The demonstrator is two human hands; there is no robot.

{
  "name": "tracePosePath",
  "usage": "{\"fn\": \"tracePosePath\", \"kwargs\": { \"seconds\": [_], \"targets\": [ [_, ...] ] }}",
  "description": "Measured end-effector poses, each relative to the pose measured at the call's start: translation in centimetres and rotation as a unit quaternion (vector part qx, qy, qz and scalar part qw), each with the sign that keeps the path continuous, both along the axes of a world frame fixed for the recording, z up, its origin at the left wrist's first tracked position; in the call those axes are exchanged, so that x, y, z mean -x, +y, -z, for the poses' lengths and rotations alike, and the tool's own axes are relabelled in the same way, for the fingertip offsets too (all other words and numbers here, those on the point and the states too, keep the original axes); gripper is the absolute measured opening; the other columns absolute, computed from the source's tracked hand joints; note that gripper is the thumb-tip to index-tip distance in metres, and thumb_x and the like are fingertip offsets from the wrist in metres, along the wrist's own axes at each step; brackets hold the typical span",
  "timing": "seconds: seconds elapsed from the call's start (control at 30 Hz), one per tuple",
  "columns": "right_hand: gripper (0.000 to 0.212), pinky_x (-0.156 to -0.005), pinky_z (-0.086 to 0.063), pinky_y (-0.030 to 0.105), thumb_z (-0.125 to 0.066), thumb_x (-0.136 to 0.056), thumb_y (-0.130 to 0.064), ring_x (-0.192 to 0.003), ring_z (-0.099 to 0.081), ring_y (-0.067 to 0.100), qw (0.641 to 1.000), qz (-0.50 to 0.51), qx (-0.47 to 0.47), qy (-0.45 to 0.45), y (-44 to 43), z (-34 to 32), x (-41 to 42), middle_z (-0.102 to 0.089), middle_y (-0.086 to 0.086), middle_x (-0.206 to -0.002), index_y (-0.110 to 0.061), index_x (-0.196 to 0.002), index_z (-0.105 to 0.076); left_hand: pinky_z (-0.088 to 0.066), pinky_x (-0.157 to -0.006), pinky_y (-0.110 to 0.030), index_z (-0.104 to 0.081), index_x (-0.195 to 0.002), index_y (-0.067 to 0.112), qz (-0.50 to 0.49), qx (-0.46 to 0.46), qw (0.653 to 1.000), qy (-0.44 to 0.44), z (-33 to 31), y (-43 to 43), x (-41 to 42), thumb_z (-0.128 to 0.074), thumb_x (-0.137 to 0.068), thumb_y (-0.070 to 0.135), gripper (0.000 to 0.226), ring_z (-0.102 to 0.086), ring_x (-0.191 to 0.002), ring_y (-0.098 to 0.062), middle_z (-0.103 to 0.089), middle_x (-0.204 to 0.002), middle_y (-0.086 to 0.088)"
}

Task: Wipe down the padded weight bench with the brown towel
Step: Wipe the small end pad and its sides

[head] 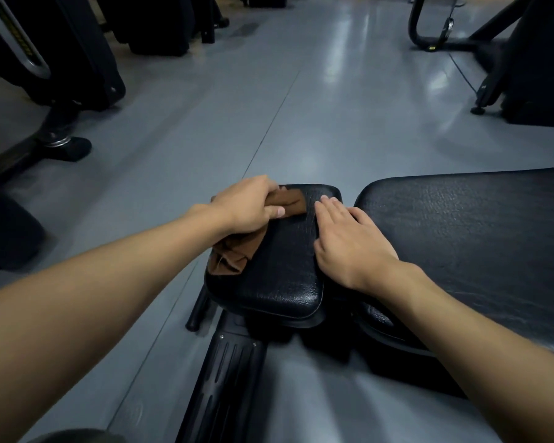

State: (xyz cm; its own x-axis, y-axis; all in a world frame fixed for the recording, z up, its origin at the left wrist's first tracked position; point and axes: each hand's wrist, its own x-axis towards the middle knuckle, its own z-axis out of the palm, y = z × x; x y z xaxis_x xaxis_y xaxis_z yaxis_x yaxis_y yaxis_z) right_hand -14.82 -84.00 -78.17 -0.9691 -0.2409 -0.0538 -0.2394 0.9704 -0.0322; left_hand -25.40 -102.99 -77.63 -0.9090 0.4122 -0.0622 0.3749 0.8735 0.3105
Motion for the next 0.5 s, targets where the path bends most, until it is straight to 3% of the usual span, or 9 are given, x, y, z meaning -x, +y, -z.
{"fn": "tracePosePath", "kwargs": {
  "seconds": [0.2, 0.3, 0.37, 0.5],
  "targets": [
    [0.062, -0.122, -0.006, 0.039, -0.022, -0.099, -0.029, -0.152, -0.001, 0.023, 1.000, -0.001, -0.013, 0.000, -0.2, -0.1, -0.2, -0.001, 0.015, -0.165, -0.005, -0.155, -0.009, -0.047, -0.091, -0.048, -0.054, -0.120, 0.037, 0.078, -0.025, 0.997, -0.007, 1.1, -4.4, -4.0, -0.055, -0.083, 0.056, 0.041, -0.052, -0.111, -0.015, -0.052, -0.115, 0.015],
    [0.062, -0.122, -0.007, 0.040, -0.018, -0.098, -0.031, -0.152, -0.001, 0.023, 1.000, 0.002, -0.014, 0.000, -0.4, -0.1, -0.2, -0.002, 0.015, -0.165, -0.006, -0.154, -0.011, -0.041, -0.096, -0.045, -0.051, -0.130, 0.035, 0.048, -0.018, 0.999, 0.010, 1.2, -3.5, -2.8, -0.059, -0.091, 0.046, 0.041, -0.047, -0.118, -0.019, -0.050, -0.121, 0.009],
    [0.071, -0.121, -0.008, 0.041, -0.005, -0.089, -0.033, -0.152, -0.002, 0.023, 1.000, 0.004, -0.017, 0.006, -0.4, 0.0, -0.1, -0.003, 0.015, -0.164, -0.006, -0.154, -0.012, -0.038, -0.093, -0.043, -0.050, -0.134, 0.032, 0.018, 0.010, 0.999, 0.026, 1.1, -2.6, -1.2, -0.057, -0.094, 0.043, 0.042, -0.044, -0.119, -0.023, -0.046, -0.123, 0.003],
    [0.094, -0.121, -0.011, 0.041, 0.014, -0.069, -0.038, -0.152, -0.004, 0.023, 0.999, -0.004, -0.031, 0.017, -0.2, 0.3, 0.1, -0.005, 0.015, -0.164, -0.007, -0.154, -0.014, -0.038, -0.097, -0.052, -0.048, -0.134, 0.025, -0.056, 0.041, 0.997, 0.018, 1.3, -1.0, 1.8, -0.048, -0.098, 0.046, 0.042, -0.041, -0.117, -0.029, -0.040, -0.123, -0.004]
  ]
}}
